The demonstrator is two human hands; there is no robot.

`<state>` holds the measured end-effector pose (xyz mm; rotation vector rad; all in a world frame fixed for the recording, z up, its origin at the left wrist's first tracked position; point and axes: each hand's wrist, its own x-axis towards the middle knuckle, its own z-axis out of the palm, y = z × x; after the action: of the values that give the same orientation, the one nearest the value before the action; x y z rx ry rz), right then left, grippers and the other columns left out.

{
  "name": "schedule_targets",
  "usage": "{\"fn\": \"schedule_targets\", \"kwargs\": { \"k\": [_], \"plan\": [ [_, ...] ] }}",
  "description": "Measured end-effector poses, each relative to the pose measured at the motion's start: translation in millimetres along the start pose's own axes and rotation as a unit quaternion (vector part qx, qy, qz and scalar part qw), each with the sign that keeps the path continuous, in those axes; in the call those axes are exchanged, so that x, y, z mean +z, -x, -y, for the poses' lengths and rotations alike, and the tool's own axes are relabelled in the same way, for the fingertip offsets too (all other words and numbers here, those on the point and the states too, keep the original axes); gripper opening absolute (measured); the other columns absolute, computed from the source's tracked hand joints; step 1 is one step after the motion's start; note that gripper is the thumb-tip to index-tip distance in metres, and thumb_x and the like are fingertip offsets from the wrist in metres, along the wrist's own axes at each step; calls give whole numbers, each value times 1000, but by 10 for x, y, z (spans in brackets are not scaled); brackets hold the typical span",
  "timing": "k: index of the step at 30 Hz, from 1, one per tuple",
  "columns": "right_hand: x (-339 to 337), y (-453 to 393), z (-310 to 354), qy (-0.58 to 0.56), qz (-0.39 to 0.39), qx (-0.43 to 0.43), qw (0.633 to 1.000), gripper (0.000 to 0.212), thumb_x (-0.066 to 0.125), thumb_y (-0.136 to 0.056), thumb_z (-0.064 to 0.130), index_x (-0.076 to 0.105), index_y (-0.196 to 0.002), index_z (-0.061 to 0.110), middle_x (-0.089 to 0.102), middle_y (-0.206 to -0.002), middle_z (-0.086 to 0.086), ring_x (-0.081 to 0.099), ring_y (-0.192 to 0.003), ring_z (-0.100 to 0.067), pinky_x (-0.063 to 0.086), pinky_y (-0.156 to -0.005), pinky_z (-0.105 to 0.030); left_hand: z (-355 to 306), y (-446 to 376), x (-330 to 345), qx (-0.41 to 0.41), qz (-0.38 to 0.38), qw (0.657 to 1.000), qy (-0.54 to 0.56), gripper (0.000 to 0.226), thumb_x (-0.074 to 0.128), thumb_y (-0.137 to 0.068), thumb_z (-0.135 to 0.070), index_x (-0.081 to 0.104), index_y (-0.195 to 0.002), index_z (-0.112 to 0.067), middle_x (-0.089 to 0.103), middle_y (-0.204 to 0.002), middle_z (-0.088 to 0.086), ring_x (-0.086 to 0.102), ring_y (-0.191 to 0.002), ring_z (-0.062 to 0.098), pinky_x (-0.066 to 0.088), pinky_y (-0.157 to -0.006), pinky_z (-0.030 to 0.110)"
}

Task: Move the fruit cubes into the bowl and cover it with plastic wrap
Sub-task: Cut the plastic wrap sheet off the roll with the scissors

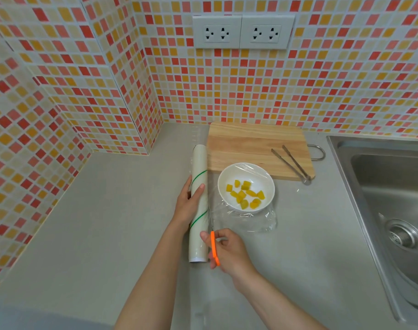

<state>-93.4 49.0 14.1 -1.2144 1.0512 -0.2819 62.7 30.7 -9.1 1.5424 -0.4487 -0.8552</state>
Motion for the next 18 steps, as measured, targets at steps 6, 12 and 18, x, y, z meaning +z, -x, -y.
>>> {"fn": "schedule_targets", "kwargs": {
  "k": [6, 12, 18],
  "plan": [
    [45, -91, 67, -21, -12, -1, 1000, 41, 74, -70, 47, 58, -83, 12, 54, -48, 0, 51, -35, -14, 42, -47, -22, 0, -20, -19, -15, -2, 1000, 1, 54, 59, -91, -31, 39, -142, -30, 59, -130, 1, 62, -108, 11, 51, -85, 22],
    [82, -172, 177, -38, -21, -3, 999, 37, 74, -71, 46, 55, -82, 15, 55, -55, -1, 49, -34, -12, 33, -35, -13, 8, -39, -29, -32, -1, 999, 13, 58, 60, -91, -30, 37, -144, -27, 59, -133, 6, 62, -112, 19, 51, -92, 31],
    [104, -265, 295, -34, -28, -17, 999, 39, 75, -69, 46, 56, -80, 14, 54, -53, 0, 48, -34, -12, 38, -42, -19, -18, -27, -43, -41, 10, 999, 21, 58, 60, -90, -29, 37, -144, -26, 58, -133, 9, 61, -114, 22, 52, -93, 33]
  ]
}}
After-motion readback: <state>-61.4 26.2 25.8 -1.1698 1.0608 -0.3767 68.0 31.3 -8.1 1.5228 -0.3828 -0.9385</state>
